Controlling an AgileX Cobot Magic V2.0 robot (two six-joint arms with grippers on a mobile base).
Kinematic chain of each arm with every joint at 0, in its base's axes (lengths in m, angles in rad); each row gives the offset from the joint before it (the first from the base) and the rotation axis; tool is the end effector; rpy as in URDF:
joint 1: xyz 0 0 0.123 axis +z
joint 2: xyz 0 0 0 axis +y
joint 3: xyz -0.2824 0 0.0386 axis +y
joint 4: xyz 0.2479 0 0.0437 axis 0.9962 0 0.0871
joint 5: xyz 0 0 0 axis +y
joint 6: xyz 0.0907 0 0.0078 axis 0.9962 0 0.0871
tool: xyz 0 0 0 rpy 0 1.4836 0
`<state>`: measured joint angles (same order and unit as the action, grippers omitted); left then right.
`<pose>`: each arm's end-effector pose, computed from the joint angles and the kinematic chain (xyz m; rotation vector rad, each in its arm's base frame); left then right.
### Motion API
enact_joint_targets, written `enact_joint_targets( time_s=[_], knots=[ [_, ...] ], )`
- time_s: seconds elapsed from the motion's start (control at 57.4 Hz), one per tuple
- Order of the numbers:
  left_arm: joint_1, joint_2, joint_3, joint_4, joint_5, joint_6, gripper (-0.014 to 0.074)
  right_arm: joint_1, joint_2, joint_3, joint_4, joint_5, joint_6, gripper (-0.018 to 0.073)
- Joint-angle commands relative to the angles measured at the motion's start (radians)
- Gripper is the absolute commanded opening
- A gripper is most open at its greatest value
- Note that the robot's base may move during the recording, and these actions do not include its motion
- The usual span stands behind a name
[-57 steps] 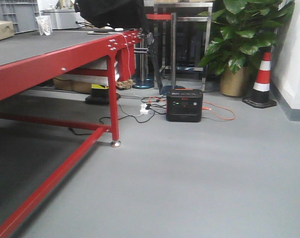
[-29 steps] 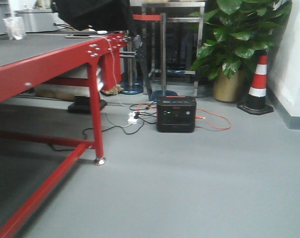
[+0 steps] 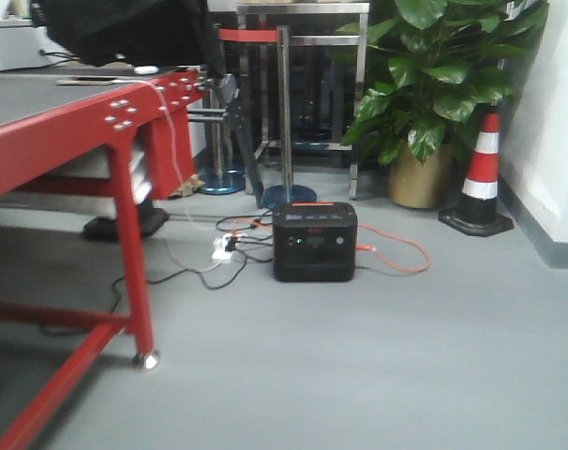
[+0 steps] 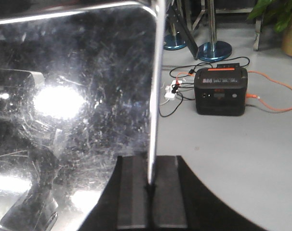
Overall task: Stack silver trays without gaps
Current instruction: 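Hold the silver tray with both grippers while driving to the other shelf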
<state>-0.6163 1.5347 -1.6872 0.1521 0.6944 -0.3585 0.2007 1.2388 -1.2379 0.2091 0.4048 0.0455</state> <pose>0.2894 -0.1941 0.4480 0.3199 2.0209 -0.4438 0.2717 0.0629 0.4182 -0.0211 1.8977 0.3769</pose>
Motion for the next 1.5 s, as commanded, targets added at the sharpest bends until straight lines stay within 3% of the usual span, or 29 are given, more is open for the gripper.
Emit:
enact_joint_targets(
  time_s=[0.0, 1.481],
  knots=[
    [0.001, -0.017, -0.002, 0.022, -0.032, 0.008, -0.0020, -0.003, -0.014, -0.008, -0.004, -0.046, -0.011, -0.0079],
    [0.001, -0.017, -0.002, 0.060, -0.032, 0.008, -0.0020, -0.003, -0.014, -0.008, -0.004, -0.046, -0.011, -0.0079]
  ],
)
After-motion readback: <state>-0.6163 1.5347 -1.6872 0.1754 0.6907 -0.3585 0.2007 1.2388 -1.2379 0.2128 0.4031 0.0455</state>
